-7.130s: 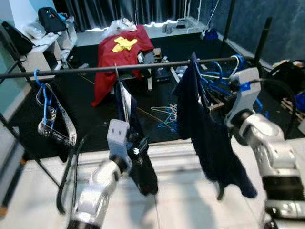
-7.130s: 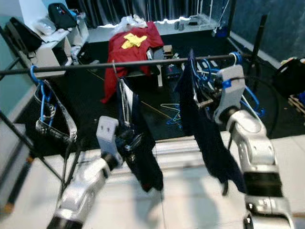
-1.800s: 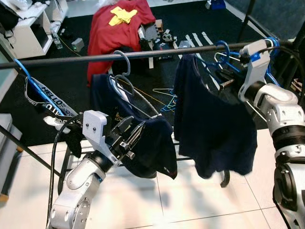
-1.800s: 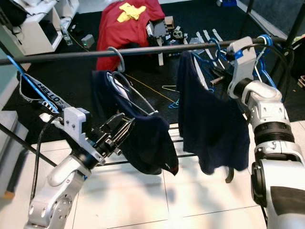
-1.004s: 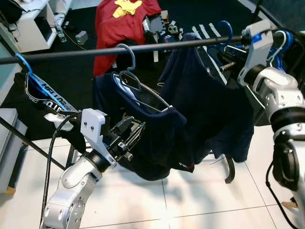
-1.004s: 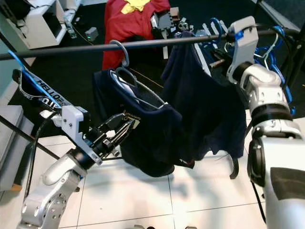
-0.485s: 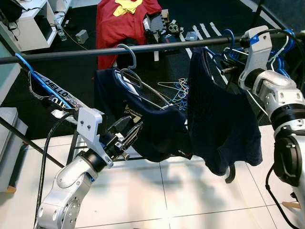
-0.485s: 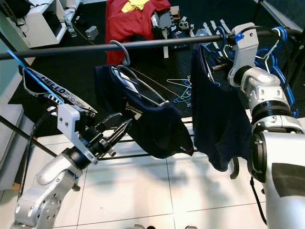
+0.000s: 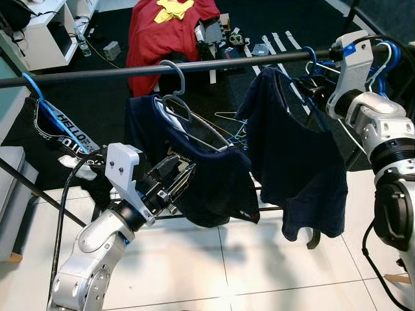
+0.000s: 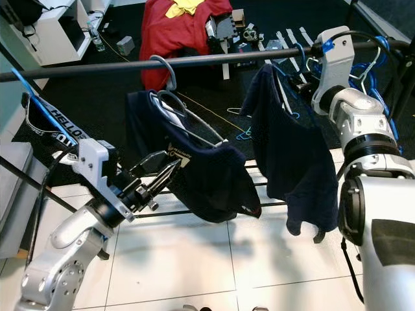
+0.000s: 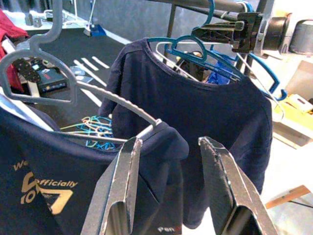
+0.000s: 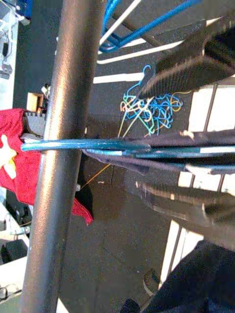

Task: Hang hanger

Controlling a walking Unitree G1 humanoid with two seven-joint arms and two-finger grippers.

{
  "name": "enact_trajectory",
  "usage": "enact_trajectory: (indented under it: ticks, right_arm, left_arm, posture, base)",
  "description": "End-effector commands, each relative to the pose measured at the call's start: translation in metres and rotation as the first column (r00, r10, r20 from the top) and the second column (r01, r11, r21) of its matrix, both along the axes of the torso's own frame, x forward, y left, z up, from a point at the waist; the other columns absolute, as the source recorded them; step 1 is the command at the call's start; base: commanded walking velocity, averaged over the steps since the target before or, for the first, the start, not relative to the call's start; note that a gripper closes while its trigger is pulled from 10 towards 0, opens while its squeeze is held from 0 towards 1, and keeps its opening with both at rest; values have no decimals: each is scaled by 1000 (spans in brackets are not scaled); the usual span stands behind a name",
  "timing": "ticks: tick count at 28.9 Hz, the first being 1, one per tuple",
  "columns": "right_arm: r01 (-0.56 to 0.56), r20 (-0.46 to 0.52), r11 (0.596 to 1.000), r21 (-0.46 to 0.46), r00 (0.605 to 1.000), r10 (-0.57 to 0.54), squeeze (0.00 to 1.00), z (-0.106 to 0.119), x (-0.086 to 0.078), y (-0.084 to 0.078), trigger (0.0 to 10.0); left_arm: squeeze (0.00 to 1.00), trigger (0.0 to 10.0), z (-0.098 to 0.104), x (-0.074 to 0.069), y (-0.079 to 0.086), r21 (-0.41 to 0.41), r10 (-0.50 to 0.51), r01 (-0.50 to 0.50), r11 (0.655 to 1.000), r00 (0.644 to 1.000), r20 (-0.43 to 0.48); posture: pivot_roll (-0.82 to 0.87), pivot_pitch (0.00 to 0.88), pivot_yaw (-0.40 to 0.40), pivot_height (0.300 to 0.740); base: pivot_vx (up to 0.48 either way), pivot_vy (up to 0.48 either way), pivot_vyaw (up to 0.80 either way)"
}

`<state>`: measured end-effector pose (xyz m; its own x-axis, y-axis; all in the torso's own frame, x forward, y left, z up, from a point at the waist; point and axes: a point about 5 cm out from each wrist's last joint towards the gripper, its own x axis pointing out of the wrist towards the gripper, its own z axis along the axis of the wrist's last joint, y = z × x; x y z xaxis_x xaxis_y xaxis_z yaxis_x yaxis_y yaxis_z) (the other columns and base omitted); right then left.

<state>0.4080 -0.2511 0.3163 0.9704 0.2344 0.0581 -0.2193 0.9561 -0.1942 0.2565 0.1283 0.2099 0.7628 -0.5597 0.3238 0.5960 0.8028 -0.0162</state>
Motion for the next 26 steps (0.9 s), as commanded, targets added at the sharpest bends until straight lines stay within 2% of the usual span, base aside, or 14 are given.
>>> enact_trajectory:
  ticks: [1, 2, 12, 16, 19, 20, 22, 23, 25, 26]
  right_arm:
    - [-1, 11, 1000, -9, 1000, 1, 1000, 3, 0, 1, 10000]
    - [3, 28, 1000, -18, 1000, -3, 0, 6, 1, 2, 10000]
    - [15, 85, 999, -47, 996, -11, 0, 10, 1, 6, 10000]
    - [-5, 163, 999, -47, 987, 13, 0, 9, 2, 16, 10000]
    - [-5, 163, 999, -47, 987, 13, 0, 9, 2, 16, 10000]
    - [-17, 185, 999, -45, 982, 25, 0, 7, 2, 21, 10000]
    - [-17, 185, 999, -45, 982, 25, 0, 7, 2, 21, 10000]
    - [-29, 205, 999, -39, 978, 37, 0, 5, 2, 26, 10000]
    - [-29, 205, 999, -39, 978, 37, 0, 5, 2, 26, 10000]
    - [-35, 215, 999, -35, 976, 42, 0, 3, 2, 29, 10000]
  left_arm:
    - [0, 10000, -6, 1, 2, 11, 5, -5, 1000, 1000, -24]
    - [0, 10000, -5, 2, 2, 9, 6, -6, 1000, 1000, -20]
    - [0, 10000, -7, 4, 0, 11, 11, -11, 1000, 1000, -16]
    - [0, 10000, -17, 8, 0, 15, 31, -30, 999, 999, -34]
    - [0, 10000, -17, 8, 0, 15, 31, -30, 999, 999, -34]
    - [0, 10000, -21, 13, 4, 9, 71, -71, 997, 996, -49]
    - [0, 10000, -21, 13, 4, 9, 71, -71, 997, 996, -49]
    - [0, 10000, -26, 19, 6, 12, 110, -109, 994, 992, -64]
    - [0, 10000, -26, 19, 6, 12, 110, -109, 994, 992, -64]
    - [0, 10000, -28, 24, 7, 15, 135, -134, 991, 988, -74]
  posture:
    - [49, 200, 107, 740]
    - [43, 185, 102, 740]
    - [29, 154, 105, 740]
    - [2, 129, 113, 740]
    - [2, 129, 113, 740]
    - [-12, 115, 112, 740]
    - [-12, 115, 112, 740]
    - [-21, 94, 99, 740]
    - [-21, 94, 99, 740]
    - [-21, 91, 96, 740]
  base:
    - [0, 0, 0]
    - [0, 0, 0]
    - [0, 0, 0]
    - [0, 0, 0]
    - [0, 0, 0]
    - [0, 0, 0]
    - [0, 0, 0]
    - [0, 0, 0]
    - [0, 0, 0]
    - [0, 0, 0]
